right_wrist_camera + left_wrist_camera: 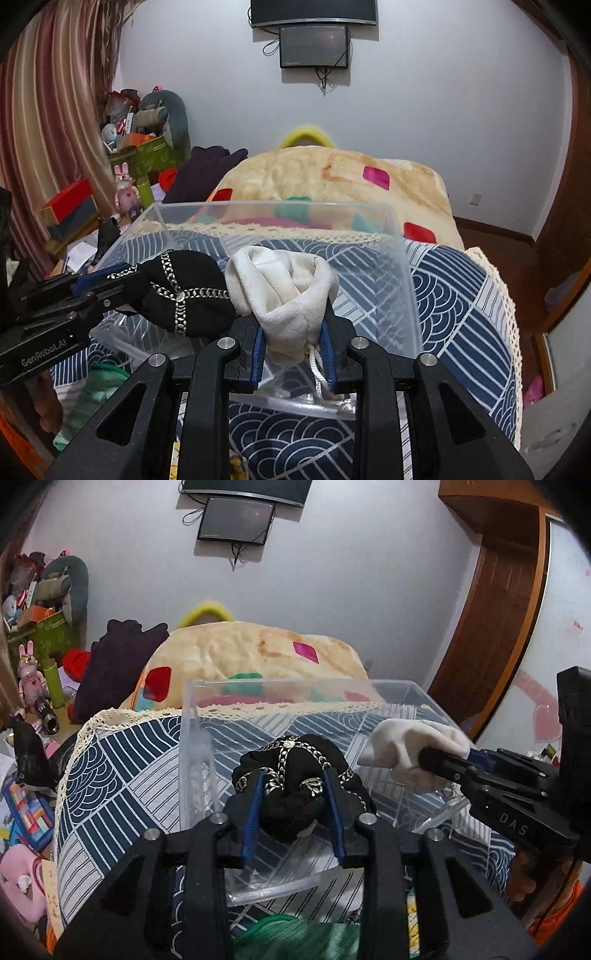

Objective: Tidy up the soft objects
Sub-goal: 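Lower the white bag into the clear box with the right tool while the left tool drops the hat in, then grasp the yellow plush face toy with the right tool while the left tool grasps the green knit cloth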

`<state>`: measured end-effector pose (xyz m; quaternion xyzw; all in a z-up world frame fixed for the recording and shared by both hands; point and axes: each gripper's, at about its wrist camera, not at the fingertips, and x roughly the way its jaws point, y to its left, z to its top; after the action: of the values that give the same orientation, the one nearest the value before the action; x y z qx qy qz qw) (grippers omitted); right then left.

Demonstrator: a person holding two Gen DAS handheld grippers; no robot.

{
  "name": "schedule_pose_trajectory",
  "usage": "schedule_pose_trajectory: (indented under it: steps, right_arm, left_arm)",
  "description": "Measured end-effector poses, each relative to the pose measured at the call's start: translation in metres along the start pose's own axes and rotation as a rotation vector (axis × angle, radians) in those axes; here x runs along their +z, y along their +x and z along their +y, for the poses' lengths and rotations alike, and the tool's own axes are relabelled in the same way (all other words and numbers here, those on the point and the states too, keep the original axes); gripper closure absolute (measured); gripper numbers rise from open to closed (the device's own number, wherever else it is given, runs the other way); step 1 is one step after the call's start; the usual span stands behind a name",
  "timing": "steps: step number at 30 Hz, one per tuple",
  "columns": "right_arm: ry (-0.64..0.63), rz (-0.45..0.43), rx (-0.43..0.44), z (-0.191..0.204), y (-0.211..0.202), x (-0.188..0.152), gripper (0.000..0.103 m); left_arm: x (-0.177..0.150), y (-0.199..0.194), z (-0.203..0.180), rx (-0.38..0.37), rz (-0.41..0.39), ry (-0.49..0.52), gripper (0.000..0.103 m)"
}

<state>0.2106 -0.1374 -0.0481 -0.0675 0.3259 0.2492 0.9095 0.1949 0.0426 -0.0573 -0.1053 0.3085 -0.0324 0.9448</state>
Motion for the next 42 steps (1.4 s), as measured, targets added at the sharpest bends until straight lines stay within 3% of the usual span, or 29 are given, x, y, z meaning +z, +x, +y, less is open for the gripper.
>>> schedule_pose_trajectory:
  steps: [6,11,15,17,19,24,27,34,42]
  right_arm:
    - [-0.016,0.003,0.019,0.002,-0.006,-0.004,0.075]
    - [-0.032,-0.05,-0.01,0.004,-0.018,-0.005,0.049]
    - [-0.057,-0.102,-0.023,0.007,-0.037,-0.007,0.048]
    - [-0.056,-0.13,-0.024,0.007,-0.047,-0.006,0.042]
    - [-0.044,-0.167,-0.014,0.006,-0.06,-0.006,0.039]
    - [-0.03,-0.241,-0.022,0.01,-0.083,-0.009,0.035]
    - [-0.015,-0.267,-0.012,0.01,-0.093,-0.014,0.03]
    - [-0.017,-0.245,0.01,0.015,-0.096,-0.033,0.03]
    - [-0.022,-0.128,0.031,0.019,-0.082,-0.076,0.03]
  left_arm:
    - [-0.006,-0.01,-0.006,0.027,-0.022,0.031,0.053]
    - [-0.011,-0.023,-0.009,0.032,-0.048,0.022,0.048]
    - [-0.011,-0.04,-0.013,0.035,-0.088,0.029,0.042]
    - [-0.01,-0.053,-0.014,0.033,-0.123,0.027,0.026]
    - [-0.007,-0.066,-0.015,0.032,-0.16,0.024,0.02]
    - [-0.003,-0.097,-0.02,0.039,-0.21,0.065,0.015]
    - [-0.008,-0.109,-0.023,0.055,-0.222,0.084,0.008]
    - [-0.038,-0.113,-0.03,0.035,-0.158,0.115,0.006]
    - [-0.079,-0.095,-0.032,-0.002,-0.029,0.1,0.006]
